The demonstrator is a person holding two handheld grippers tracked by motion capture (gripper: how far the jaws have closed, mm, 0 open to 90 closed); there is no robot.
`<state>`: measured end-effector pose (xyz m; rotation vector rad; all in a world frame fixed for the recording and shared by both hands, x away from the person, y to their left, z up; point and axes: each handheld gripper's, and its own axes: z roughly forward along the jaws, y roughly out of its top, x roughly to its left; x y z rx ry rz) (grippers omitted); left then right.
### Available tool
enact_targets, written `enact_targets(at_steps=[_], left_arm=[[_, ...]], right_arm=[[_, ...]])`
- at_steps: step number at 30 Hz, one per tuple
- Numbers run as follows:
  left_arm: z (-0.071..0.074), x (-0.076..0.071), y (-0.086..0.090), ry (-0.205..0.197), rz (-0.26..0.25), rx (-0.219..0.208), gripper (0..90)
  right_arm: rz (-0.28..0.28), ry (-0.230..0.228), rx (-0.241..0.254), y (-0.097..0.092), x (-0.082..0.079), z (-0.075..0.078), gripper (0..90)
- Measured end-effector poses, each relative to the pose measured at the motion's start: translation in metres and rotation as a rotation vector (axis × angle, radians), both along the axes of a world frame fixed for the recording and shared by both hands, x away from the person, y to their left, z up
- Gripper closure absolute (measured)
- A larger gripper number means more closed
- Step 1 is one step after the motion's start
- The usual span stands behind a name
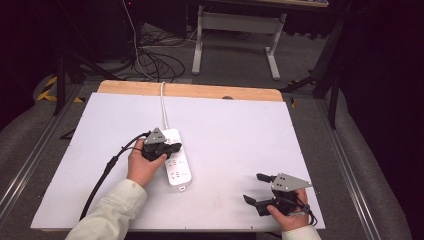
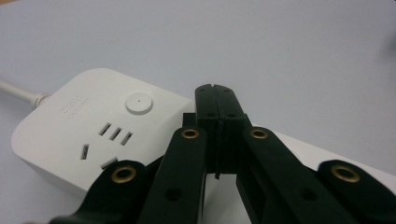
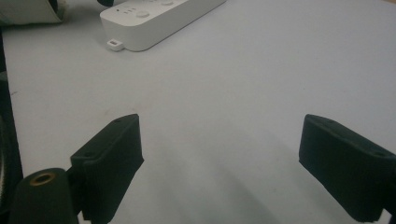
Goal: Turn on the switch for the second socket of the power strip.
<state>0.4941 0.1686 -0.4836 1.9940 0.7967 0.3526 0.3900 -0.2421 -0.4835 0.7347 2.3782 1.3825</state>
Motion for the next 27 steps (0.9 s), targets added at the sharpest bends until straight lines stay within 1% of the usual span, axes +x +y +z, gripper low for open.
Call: enact_targets(at_steps=[1, 2, 5, 8, 9, 11, 12, 13, 15, 16, 18, 20, 21, 22, 23, 26, 27], left_arm=[[-0.0001, 0.0005, 0.0004, 0.003, -0.001, -0.002, 90.0], [-0.0004, -0.0001, -0.0004, 0.02, 0.002, -0.017, 90.0], [-0.0001, 0.0004, -0.0001, 0.023, 0.002, -0.014, 90.0], [0.0002, 0.0005, 0.0001, 0.025, 0.02, -0.006, 90.0], [0.0003, 0.0011, 0.0008, 0.017, 0.031, -0.001, 90.0], [0.0007, 0.0021, 0.0027, 0.02, 0.034, 0.002, 90.0], [0.0002, 0.0018, 0.003, 0.033, 0.032, -0.01, 90.0], [0.0001, 0.0018, 0.0029, 0.034, 0.029, -0.012, 90.0], [0.0007, 0.0015, 0.0024, 0.02, 0.034, 0.005, 90.0], [0.0005, 0.001, 0.0019, 0.024, 0.034, 0.001, 90.0], [0.0005, 0.0012, 0.0019, 0.019, 0.035, 0.001, 90.0], [0.0009, -0.0003, 0.0018, 0.025, 0.025, 0.011, 90.0], [0.0012, -0.0002, 0.0017, 0.007, 0.029, 0.023, 90.0], [0.0012, -0.0002, 0.0017, 0.007, 0.029, 0.023, 90.0], [0.0012, -0.0013, 0.0003, 0.016, 0.029, 0.021, 90.0], [0.001, -0.0007, 0.001, 0.009, 0.023, 0.024, 90.0], [0.0011, -0.0012, 0.0008, 0.014, 0.023, 0.025, 90.0]], right_arm=[[0.001, 0.0, 0.0, 0.0, 0.0, 0.0, 13.7], [0.001, -0.001, 0.0, 0.0, -0.0001, 0.0, 13.8], [0.001, -0.001, 0.001, -0.0002, -0.0001, 0.0001, 13.7], [0.002, -0.001, 0.001, -0.0001, -0.0002, 0.0001, 13.8], [0.002, -0.002, 0.001, -0.0001, -0.0003, 0.0001, 13.7], [0.002, -0.002, 0.001, 0.0, -0.0003, 0.0001, 13.8], [0.002, -0.001, 0.0, 0.0, -0.0002, 0.0, 13.7], [0.003, -0.001, -0.001, 0.0002, -0.0002, -0.0001, 13.7], [0.004, -0.001, -0.002, 0.0004, -0.0002, -0.0002, 13.7], [0.004, -0.001, -0.002, 0.0004, -0.0001, -0.0002, 13.8], [0.003, -0.001, -0.002, 0.0003, -0.0001, -0.0002, 13.8], [0.004, -0.001, -0.003, 0.0004, -0.0001, -0.0002, 13.8], [0.004, -0.001, -0.004, 0.0004, -0.0001, -0.0003, 13.7], [0.004, -0.001, -0.004, 0.0005, -0.0001, -0.0003, 13.7], [0.004, -0.001, -0.004, 0.0005, 0.0, -0.0004, 13.8], [0.004, 0.0, -0.005, 0.0006, 0.0, -0.0005, 13.7], [0.004, -0.001, -0.006, 0.0006, 0.0, -0.0005, 13.7]])
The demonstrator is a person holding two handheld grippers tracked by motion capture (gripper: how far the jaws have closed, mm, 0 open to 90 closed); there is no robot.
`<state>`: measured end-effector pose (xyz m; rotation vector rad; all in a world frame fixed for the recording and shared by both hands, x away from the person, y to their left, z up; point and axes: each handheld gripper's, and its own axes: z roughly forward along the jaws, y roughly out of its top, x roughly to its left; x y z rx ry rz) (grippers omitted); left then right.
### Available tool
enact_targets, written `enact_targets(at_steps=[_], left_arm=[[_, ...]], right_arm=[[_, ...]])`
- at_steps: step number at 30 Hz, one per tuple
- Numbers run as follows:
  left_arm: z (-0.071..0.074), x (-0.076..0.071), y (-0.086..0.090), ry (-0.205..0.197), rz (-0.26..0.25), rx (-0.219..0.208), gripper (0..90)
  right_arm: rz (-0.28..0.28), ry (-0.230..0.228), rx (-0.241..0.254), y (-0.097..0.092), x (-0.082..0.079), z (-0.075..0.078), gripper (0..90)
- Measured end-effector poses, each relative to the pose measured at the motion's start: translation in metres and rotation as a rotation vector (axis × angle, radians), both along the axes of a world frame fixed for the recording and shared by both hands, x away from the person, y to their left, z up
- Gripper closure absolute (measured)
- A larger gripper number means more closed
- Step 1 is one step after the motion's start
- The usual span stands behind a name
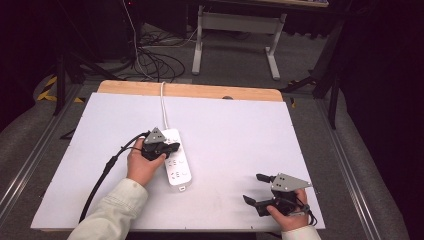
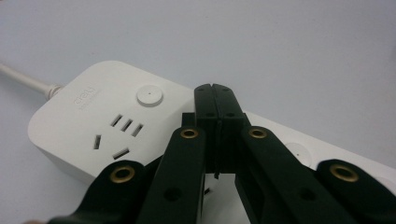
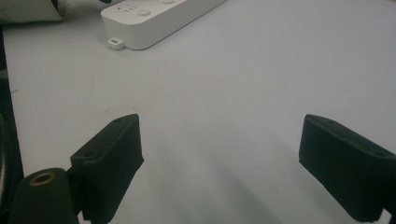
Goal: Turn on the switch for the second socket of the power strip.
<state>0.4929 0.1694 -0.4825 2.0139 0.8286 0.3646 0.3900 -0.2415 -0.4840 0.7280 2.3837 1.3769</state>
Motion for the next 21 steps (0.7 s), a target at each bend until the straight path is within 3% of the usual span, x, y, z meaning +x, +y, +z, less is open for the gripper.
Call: enact_targets(at_steps=[5, 12, 17, 21], left_arm=[[0.0008, -0.0008, -0.0018, -0.009, -0.002, 0.02, 90.0], [0.0018, -0.0002, -0.0027, 0.015, 0.002, 0.014, 90.0], [0.0053, 0.0015, -0.0048, 0.021, 0.009, 0.046, 90.0], [0.0041, 0.003, -0.0069, 0.037, 0.004, 0.031, 90.0]], right_arm=[[0.0, 0.003, -0.002, 0.0004, 0.0003, -0.0003, 13.7], [0.0, 0.004, -0.001, 0.0003, 0.0002, -0.0005, 13.7], [-0.001, 0.003, -0.001, 0.0002, 0.0001, -0.0005, 13.8], [0.0, 0.005, 0.0, 0.0003, 0.0001, -0.0006, 13.7]])
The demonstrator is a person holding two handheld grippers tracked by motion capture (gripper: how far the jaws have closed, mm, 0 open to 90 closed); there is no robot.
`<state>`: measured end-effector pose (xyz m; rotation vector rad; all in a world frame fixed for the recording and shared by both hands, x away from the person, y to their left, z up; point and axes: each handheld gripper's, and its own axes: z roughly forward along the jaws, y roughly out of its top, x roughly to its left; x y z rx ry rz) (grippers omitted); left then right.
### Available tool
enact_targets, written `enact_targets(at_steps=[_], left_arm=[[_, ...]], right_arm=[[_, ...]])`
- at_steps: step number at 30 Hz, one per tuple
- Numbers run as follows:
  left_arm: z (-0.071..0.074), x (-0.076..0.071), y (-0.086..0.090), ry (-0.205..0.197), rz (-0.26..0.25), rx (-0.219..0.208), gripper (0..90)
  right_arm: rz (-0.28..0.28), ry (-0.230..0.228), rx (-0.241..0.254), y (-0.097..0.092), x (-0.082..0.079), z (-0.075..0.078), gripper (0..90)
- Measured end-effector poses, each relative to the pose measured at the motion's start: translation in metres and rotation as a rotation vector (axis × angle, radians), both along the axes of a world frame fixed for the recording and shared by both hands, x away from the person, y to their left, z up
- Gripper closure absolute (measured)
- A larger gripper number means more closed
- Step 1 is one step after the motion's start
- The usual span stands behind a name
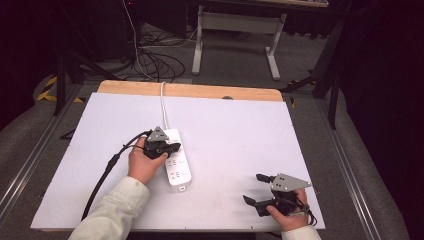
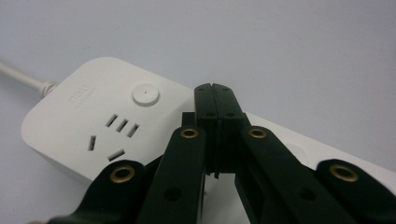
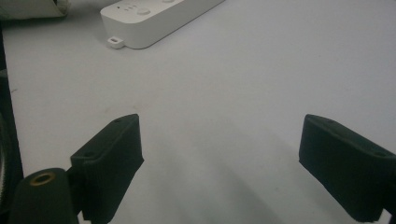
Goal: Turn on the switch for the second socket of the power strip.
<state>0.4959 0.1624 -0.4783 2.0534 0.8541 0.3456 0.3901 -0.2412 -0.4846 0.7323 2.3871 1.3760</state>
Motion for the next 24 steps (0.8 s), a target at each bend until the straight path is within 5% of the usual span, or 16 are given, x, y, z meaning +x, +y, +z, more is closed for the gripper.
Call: enact_targets(at_steps=[7, 12, 20, 24], left_arm=[[0.002, 0.0, -0.005, -0.006, 0.008, 0.037, 90.0], [0.002, 0.001, -0.004, 0.012, 0.003, 0.013, 90.0], [0.013, 0.001, -0.006, 0.021, -0.005, 0.038, 90.0], [0.021, -0.002, -0.003, 0.012, -0.013, 0.005, 90.0]], right_arm=[[0.0, -0.001, 0.002, -0.001, 0.0, 0.0, 13.7], [0.001, 0.003, 0.003, -0.001, 0.0, 0.0, 13.7], [-0.006, 0.002, 0.006, -0.002, 0.0, 0.0, 13.8], [-0.006, 0.0, 0.008, -0.002, 0.0, 0.0, 13.7]])
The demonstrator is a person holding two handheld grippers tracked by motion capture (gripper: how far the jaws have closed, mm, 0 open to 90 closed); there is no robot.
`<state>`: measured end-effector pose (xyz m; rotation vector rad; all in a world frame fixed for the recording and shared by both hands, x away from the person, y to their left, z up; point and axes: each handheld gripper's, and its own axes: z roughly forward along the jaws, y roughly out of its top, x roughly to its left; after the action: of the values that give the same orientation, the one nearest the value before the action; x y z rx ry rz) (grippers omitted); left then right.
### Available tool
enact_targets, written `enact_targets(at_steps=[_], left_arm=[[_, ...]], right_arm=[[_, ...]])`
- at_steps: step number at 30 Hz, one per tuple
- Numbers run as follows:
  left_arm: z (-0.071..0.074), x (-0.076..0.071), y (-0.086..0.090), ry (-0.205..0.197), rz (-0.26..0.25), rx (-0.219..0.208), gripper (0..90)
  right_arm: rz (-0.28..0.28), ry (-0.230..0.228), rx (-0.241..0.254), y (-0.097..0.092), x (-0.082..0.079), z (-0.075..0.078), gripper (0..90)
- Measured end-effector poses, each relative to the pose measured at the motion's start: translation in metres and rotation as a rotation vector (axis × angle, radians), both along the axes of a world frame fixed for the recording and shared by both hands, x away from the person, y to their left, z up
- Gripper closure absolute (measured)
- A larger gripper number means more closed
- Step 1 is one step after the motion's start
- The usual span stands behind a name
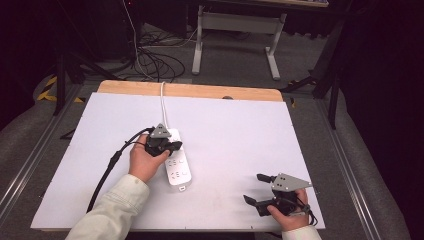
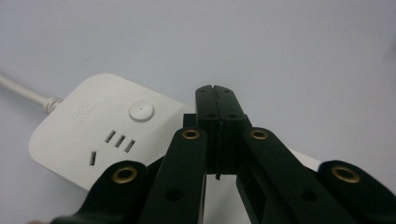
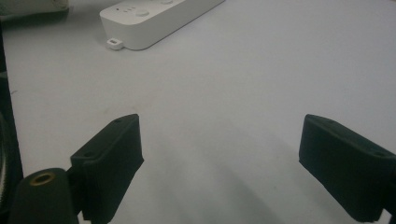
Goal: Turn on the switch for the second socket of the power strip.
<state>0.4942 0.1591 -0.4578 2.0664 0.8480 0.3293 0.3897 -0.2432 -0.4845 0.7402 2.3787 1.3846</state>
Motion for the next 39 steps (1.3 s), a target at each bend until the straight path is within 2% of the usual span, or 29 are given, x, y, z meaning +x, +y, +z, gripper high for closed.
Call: enact_targets(at_steps=[6, 8, 13, 14, 15, 17, 23, 25, 27, 29, 30, 31, 32, 33, 34, 35, 36, 37, 39], left_arm=[[0.009, -0.004, 0.004, -0.027, 0.0, -0.017, 90.0], [0.012, -0.005, 0.006, -0.013, -0.003, -0.043, 90.0], [0.019, -0.009, 0.01, -0.027, -0.01, -0.056, 90.0], [0.021, -0.011, 0.011, -0.036, -0.009, -0.042, 90.0], [0.022, -0.012, 0.012, -0.027, -0.015, -0.047, 90.0], [0.024, -0.013, 0.014, -0.038, -0.011, -0.034, 90.0], [0.031, -0.019, 0.017, -0.041, -0.022, -0.076, 90.0], [0.031, -0.019, 0.017, -0.042, -0.025, -0.076, 89.7], [0.033, -0.022, 0.017, -0.064, -0.014, -0.056, 75.0], [0.034, -0.024, 0.015, -0.06, -0.005, -0.064, 62.7], [0.036, -0.027, 0.015, -0.061, 0.003, -0.062, 62.7], [0.04, -0.031, 0.015, -0.091, 0.012, -0.06, 50.3], [0.04, -0.031, 0.015, -0.091, 0.012, -0.06, 46.5], [0.042, -0.034, 0.016, -0.105, 0.009, -0.06, 46.5], [0.045, -0.036, 0.017, -0.113, 0.009, -0.068, 39.1], [0.047, -0.039, 0.018, -0.114, 0.004, -0.077, 35.7], [0.049, -0.041, 0.019, -0.116, 0.002, -0.087, 35.7], [0.052, -0.043, 0.021, -0.13, -0.003, -0.087, 32.9], [0.058, -0.05, 0.026, -0.132, -0.017, -0.103, 26.4]], right_arm=[[-0.003, -0.002, 0.003, 0.0, 0.0, 0.0, 13.7], [-0.003, -0.003, 0.002, 0.0, 0.0, 0.0, 13.7], [-0.005, -0.004, 0.003, 0.0, 0.0, 0.0, 13.7], [-0.005, -0.005, 0.003, -0.001, 0.0, 0.0, 13.7], [-0.005, -0.006, 0.003, -0.001, 0.0, 0.0, 13.8], [-0.007, -0.006, 0.002, -0.001, 0.0, 0.0, 13.7], [-0.006, -0.004, 0.001, 0.0, 0.0, 0.0, 13.7], [-0.006, -0.006, 0.001, -0.001, 0.0, 0.001, 13.8], [-0.007, -0.007, 0.001, -0.001, 0.0, 0.001, 13.7], [-0.008, -0.007, 0.0, -0.001, 0.0, 0.001, 13.7], [-0.008, -0.007, 0.0, -0.001, 0.0, 0.001, 13.7], [-0.007, -0.007, 0.002, -0.001, 0.0, 0.001, 13.7], [-0.008, -0.008, 0.003, -0.001, 0.0, 0.001, 13.7], [-0.008, -0.008, 0.003, -0.001, 0.0, 0.001, 13.7], [-0.009, -0.008, 0.003, -0.001, 0.0, 0.001, 13.7], [-0.008, -0.008, 0.002, -0.001, 0.0, 0.001, 13.7], [-0.008, -0.008, 0.002, -0.001, 0.0, 0.001, 13.7], [-0.008, -0.008, 0.001, -0.001, -0.001, 0.001, 13.7], [-0.01, -0.009, 0.003, -0.001, -0.001, 0.001, 13.7]])
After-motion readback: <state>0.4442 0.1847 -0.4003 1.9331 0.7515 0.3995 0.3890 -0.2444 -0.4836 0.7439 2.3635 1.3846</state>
